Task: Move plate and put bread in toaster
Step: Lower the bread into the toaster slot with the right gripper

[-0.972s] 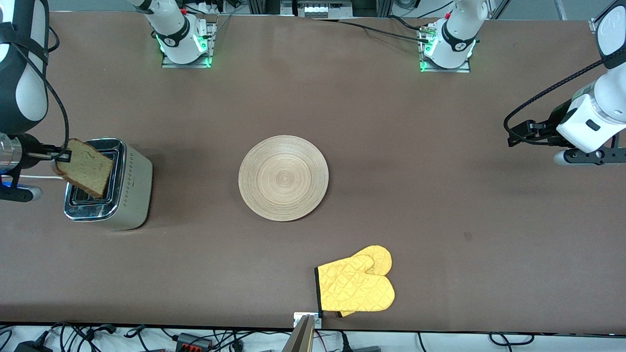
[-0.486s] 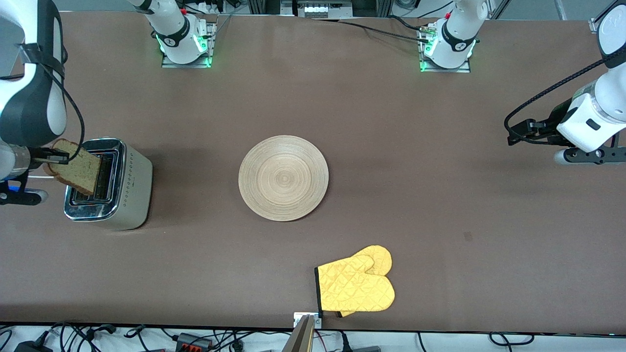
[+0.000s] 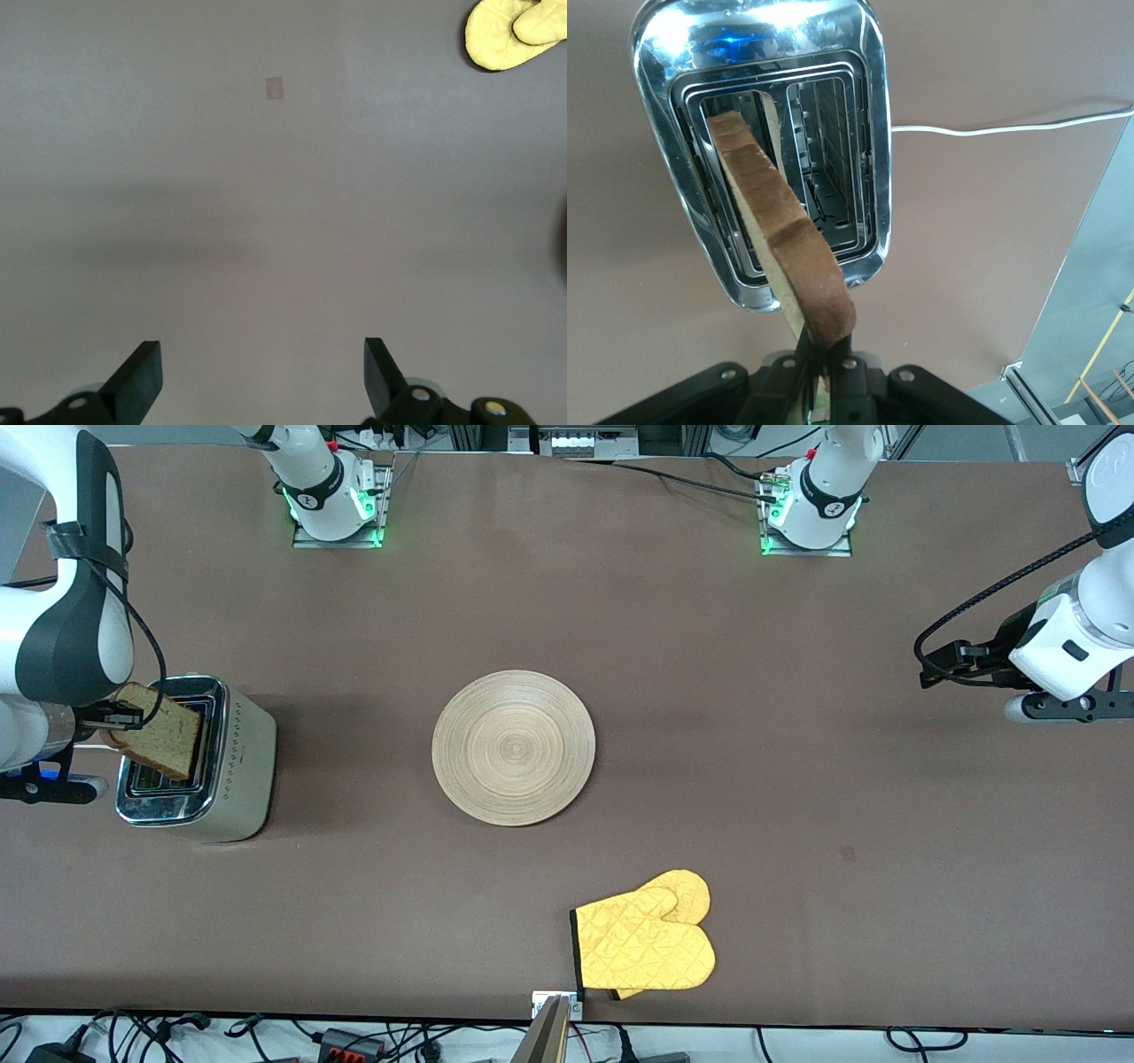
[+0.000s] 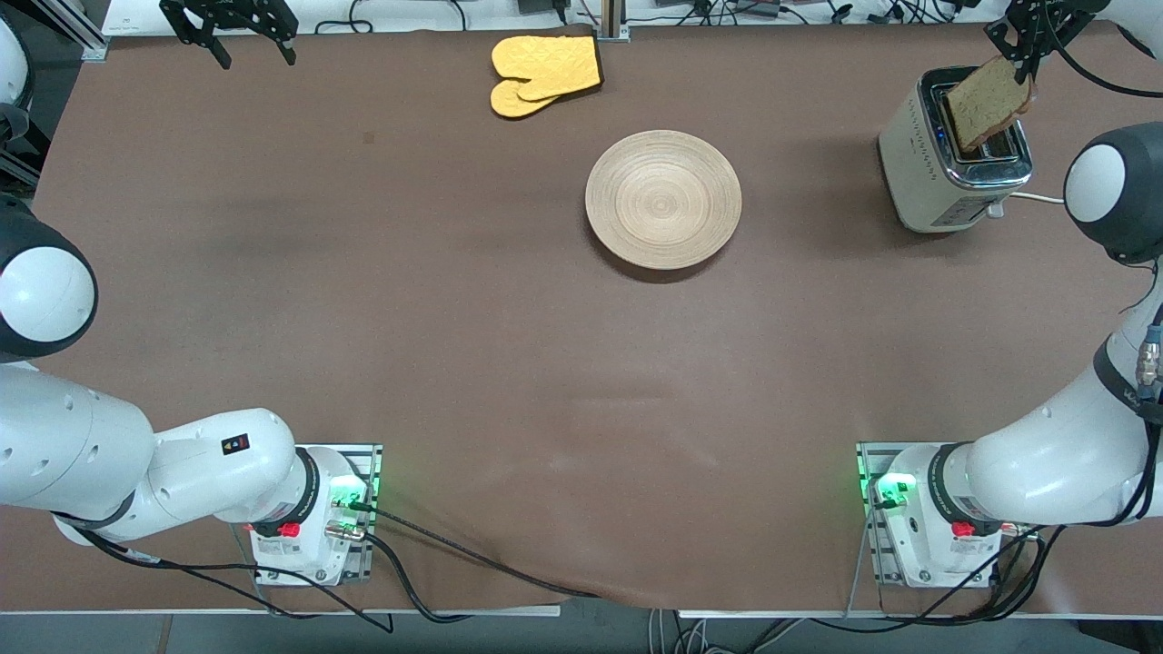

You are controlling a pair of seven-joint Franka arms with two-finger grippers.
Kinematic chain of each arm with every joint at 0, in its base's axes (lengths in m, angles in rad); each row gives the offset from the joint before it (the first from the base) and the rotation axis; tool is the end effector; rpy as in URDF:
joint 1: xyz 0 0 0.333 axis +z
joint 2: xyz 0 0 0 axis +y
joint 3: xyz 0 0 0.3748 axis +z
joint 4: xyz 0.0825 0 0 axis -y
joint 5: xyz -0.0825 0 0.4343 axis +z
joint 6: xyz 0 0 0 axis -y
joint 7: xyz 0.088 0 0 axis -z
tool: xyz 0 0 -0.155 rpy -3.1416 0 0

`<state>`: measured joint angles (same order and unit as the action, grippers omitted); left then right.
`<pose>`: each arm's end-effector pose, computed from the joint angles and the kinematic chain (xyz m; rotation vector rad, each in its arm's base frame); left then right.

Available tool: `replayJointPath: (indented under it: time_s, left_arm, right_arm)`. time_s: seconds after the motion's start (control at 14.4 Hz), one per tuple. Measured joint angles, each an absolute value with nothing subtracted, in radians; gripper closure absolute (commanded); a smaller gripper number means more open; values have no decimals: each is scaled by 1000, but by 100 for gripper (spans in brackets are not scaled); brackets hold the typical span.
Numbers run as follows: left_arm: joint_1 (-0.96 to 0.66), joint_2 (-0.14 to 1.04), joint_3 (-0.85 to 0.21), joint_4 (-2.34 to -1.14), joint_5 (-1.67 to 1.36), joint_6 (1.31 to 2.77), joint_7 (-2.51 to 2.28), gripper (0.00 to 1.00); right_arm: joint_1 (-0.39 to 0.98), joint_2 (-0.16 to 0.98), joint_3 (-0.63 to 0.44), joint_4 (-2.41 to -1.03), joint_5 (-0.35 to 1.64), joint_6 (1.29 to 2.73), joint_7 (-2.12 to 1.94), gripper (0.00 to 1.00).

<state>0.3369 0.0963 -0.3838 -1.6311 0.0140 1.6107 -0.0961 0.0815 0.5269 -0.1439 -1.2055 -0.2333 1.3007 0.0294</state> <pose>0.6277 -0.0184 0.5519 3.1217 0.0742 -0.1734 0.7150 -0.0618 0.4598 2.7719 -0.1412 -0.6068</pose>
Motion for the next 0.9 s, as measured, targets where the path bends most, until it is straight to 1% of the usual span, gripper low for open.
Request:
replayJointPath:
  time_s: [0.62,0.9]
  left_arm:
    - [337,96,-384,-1631,14,1606,-97,0]
    - [337,96,-384,-1631,14,1605,-97,0]
  right_arm:
    - [81,532,-144,-1243,-231,1303,29,100]
    - [81,547,-144,-1246,-229,1340,28,100]
